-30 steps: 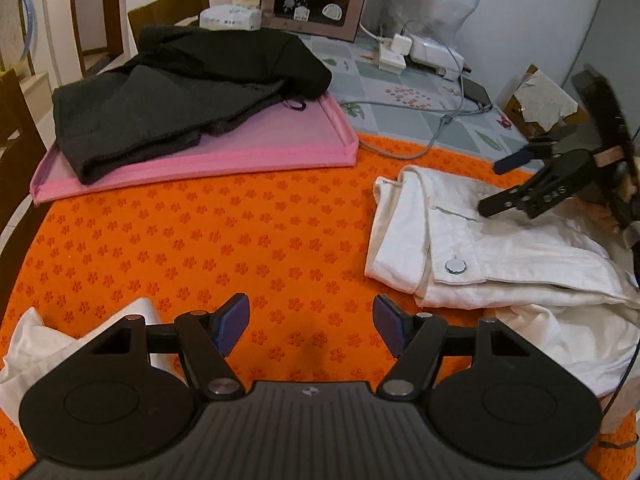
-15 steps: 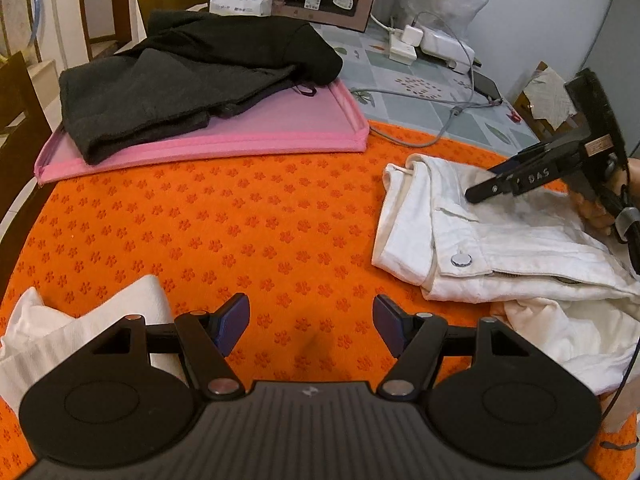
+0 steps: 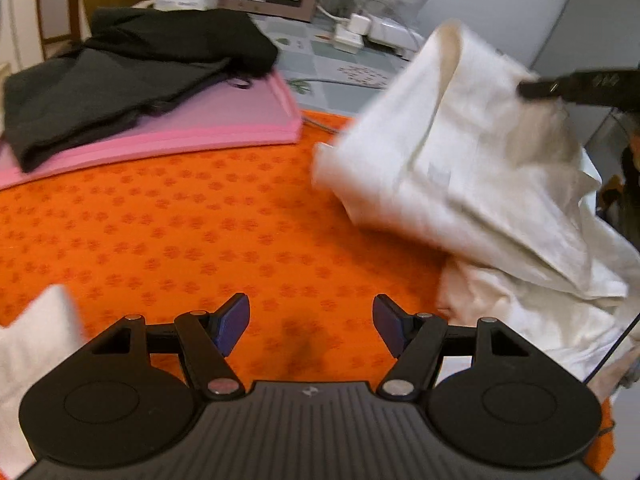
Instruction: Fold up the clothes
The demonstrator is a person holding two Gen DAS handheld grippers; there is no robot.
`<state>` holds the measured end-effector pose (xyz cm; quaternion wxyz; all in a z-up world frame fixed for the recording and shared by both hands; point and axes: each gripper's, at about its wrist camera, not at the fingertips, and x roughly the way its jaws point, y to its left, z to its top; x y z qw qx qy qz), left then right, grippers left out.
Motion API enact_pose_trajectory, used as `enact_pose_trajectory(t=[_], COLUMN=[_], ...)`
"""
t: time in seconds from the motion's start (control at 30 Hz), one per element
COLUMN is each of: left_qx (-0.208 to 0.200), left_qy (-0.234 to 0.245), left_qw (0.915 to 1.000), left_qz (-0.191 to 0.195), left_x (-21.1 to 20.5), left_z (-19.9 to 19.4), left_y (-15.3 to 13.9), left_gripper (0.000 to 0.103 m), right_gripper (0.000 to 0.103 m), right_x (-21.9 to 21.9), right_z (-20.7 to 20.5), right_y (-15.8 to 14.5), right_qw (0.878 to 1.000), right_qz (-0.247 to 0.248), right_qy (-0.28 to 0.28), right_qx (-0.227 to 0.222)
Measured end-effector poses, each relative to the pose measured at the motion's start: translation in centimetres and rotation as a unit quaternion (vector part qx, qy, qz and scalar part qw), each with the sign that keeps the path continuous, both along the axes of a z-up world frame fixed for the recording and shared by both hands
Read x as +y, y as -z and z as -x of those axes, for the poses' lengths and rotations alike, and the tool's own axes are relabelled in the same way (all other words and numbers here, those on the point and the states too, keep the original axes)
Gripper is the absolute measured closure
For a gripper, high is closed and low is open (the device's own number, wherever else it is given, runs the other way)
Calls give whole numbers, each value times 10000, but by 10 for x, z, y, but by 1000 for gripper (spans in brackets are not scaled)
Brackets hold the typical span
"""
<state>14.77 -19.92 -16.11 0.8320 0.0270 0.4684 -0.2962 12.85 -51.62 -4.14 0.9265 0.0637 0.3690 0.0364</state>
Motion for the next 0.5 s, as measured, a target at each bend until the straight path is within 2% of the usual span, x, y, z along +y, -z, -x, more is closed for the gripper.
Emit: enact_pose_trajectory(t=[0.13, 0.27, 0.33, 0.5], left_qx=[222, 286, 372, 707], left_qy=[117, 421, 545, 844], left_qw=[9993, 9974, 9956, 9907], left_qz=[278, 514, 662, 795], left_x=[-26, -59, -75, -113], left_z=[-7, -16, -21, -33], left_y=[4, 6, 8, 19], left_gripper=[29, 28, 22, 22], right_gripper=[91, 91, 91, 92], right_x=[-25, -51, -63, -94], right_z=[29, 57, 70, 99], right_y=[-34, -56, -62, -64], right_qw=[9967, 9872, 9802, 9564], right_qz=[24, 147, 232, 389], right_qy=[702, 1419, 1780, 2735], right_qx=[-408, -715, -834, -951])
